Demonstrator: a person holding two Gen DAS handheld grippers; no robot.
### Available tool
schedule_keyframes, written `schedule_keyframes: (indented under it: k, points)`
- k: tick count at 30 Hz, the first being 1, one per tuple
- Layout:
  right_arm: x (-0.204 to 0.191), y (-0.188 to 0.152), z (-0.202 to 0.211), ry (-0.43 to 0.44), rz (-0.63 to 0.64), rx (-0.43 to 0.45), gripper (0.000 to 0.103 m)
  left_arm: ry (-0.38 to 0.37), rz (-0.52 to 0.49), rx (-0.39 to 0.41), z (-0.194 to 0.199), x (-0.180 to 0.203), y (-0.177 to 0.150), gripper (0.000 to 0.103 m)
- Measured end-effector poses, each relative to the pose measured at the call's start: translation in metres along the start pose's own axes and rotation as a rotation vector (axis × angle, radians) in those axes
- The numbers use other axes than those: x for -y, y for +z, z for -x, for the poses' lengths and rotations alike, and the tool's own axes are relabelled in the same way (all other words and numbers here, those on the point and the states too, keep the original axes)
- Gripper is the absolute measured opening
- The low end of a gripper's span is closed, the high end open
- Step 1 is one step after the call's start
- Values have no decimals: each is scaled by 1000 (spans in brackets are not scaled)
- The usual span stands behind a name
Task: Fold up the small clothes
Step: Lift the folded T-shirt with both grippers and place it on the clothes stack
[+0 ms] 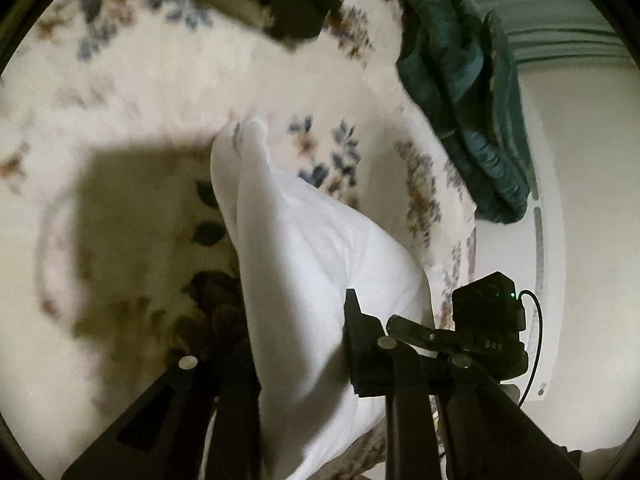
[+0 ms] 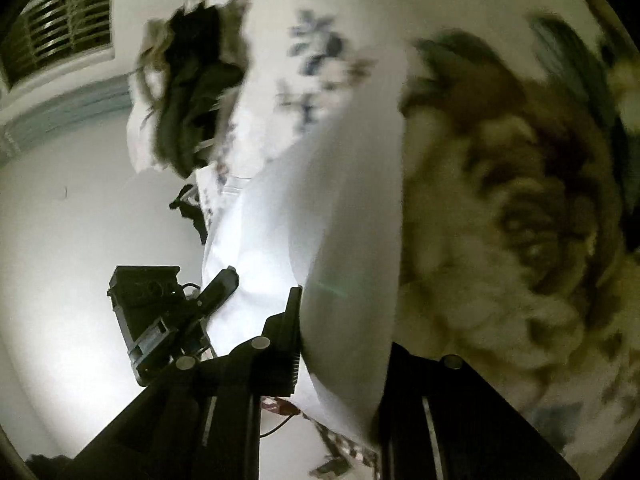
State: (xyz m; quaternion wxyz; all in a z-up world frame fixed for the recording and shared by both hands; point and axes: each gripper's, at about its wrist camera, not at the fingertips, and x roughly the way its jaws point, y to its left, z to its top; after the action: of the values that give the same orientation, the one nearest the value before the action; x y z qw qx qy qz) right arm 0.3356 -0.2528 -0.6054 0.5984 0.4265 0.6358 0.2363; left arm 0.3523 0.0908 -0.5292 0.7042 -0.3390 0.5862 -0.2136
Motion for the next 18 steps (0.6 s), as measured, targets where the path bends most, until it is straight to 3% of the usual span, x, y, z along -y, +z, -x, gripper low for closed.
schedule_keyframes:
  k: [7,13,18]
  points:
    - [-133,16,24,-14,134,28,16,-31,-41,102,91,42,41,15]
    - [-257,75,16,-17,239,119,16,-63,-124,214,165,69,153,15]
    - [-345,167,-35,-25,301,206,16,-32,-184,273,185,59,271,16]
